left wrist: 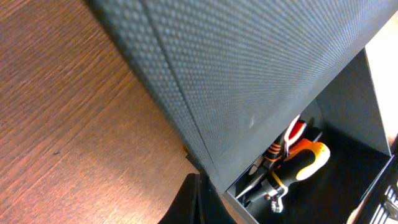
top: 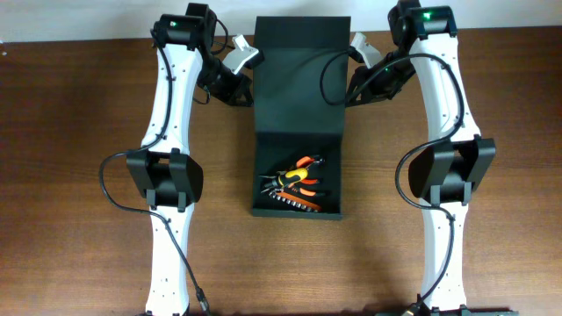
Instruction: Pack container
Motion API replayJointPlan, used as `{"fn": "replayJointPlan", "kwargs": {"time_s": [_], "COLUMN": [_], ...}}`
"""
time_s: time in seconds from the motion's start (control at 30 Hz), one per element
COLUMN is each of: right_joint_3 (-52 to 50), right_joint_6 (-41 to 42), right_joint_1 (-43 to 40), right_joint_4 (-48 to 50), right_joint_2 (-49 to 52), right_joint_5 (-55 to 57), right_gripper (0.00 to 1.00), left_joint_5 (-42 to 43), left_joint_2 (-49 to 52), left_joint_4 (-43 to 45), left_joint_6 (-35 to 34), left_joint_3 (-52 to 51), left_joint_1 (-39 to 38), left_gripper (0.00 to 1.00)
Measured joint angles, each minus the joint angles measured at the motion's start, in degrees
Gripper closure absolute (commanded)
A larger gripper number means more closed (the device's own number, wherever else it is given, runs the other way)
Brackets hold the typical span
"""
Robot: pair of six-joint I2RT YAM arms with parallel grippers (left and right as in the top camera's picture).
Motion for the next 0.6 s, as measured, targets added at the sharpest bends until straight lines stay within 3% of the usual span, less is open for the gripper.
{"fn": "replayJointPlan", "kwargs": {"time_s": [0.6], "right_joint_3": [0.0], "right_joint_6": [-4.33], "right_joint_1": [0.0], "right_joint_4": [0.0], "right_joint_2": [0.0], "right_joint_5": [-1.51], "right_gripper": [0.8], "left_joint_5": [-1.36], "left_joint_2": [-0.02], "left_joint_4": [0.15], "left_joint_6": [0.15], "left_joint_3": [0.0], "left_joint_1": [-0.15], "left_gripper": [0.98]}}
